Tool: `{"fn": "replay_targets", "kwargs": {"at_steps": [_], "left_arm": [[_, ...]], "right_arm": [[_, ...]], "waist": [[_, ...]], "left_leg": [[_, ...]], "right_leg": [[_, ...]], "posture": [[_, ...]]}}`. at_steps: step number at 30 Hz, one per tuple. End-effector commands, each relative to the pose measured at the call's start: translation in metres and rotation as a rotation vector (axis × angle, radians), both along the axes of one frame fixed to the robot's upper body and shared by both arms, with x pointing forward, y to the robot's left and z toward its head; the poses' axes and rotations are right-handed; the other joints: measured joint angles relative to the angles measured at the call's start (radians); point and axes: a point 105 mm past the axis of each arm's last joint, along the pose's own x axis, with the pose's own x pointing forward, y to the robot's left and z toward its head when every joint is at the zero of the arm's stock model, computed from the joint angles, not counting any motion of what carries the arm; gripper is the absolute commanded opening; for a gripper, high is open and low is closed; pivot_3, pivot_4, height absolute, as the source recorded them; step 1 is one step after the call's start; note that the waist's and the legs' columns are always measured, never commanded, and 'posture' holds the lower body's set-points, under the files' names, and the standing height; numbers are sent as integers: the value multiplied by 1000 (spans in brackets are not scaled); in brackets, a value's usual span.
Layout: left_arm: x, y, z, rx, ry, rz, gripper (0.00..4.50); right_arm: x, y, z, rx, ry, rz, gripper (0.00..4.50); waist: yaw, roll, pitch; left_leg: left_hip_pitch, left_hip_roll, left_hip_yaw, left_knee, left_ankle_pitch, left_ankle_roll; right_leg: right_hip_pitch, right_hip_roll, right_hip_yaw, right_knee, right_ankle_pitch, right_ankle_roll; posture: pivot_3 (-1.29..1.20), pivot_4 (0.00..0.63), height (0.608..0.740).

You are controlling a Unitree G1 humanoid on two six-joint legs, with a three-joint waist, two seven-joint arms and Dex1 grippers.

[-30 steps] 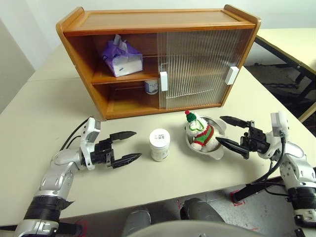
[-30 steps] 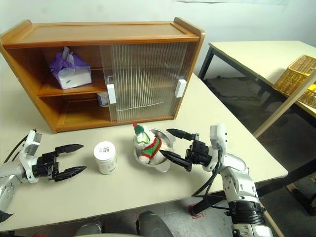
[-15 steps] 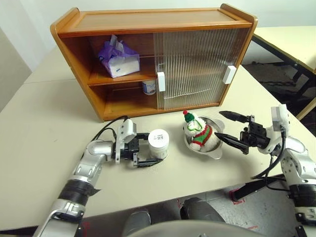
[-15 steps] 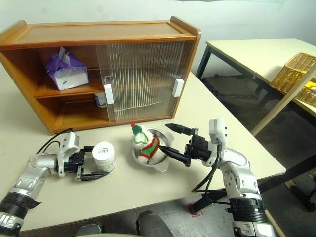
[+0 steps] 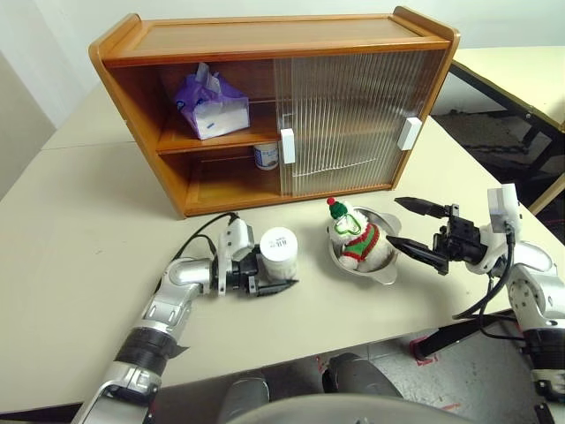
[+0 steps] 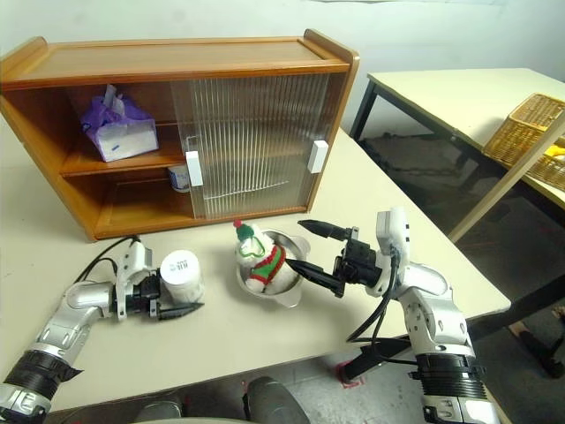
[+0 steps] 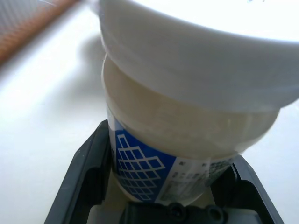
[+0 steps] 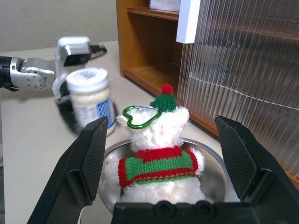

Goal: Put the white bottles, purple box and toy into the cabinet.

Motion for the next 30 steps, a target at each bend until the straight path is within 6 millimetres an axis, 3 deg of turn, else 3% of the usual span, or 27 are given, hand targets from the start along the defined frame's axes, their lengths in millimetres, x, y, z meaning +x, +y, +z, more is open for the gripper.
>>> {"fn": "replay_targets", "kwargs": {"at_steps": [1, 8, 11, 23, 30], "left_arm": [[28, 21, 19, 12, -152, 221, 3174], [62, 45, 28, 11, -204, 562, 3174], [74, 46, 26, -9, -177, 650, 3174], [112, 44, 28, -122, -116, 871, 3174], [125, 51, 22, -70, -100, 925, 3174]], "right_arm": [[2, -3, 1, -14, -6, -2, 4500], [4, -1, -1, -9, -3, 3, 4500], [3, 1, -1, -9, -2, 7, 4500], [1, 1, -3, -6, -8, -3, 4500], [0, 1, -1, -3, -13, -19, 4500]], "waist": [[0, 0, 0], [3, 0, 0], [5, -1, 0], [6, -4, 2], [4, -5, 3]], "left_leg": [[0, 0, 0, 0, 0, 0], [0, -1, 0, 0, 0, 0], [-1, -2, 0, 0, 0, 0], [1, -3, 0, 2, 1, 0], [1, -4, 0, 2, 1, 0]], "right_leg": [[0, 0, 0, 0, 0, 0], [1, 0, 1, -1, 0, 1], [2, 0, 1, -1, -1, 2], [4, 0, 3, -2, 2, 6], [5, 0, 4, -2, 2, 8]], "posture": [[-185, 0, 740], [-182, 0, 740], [-179, 0, 740], [-197, 0, 740], [-217, 0, 740]]}}
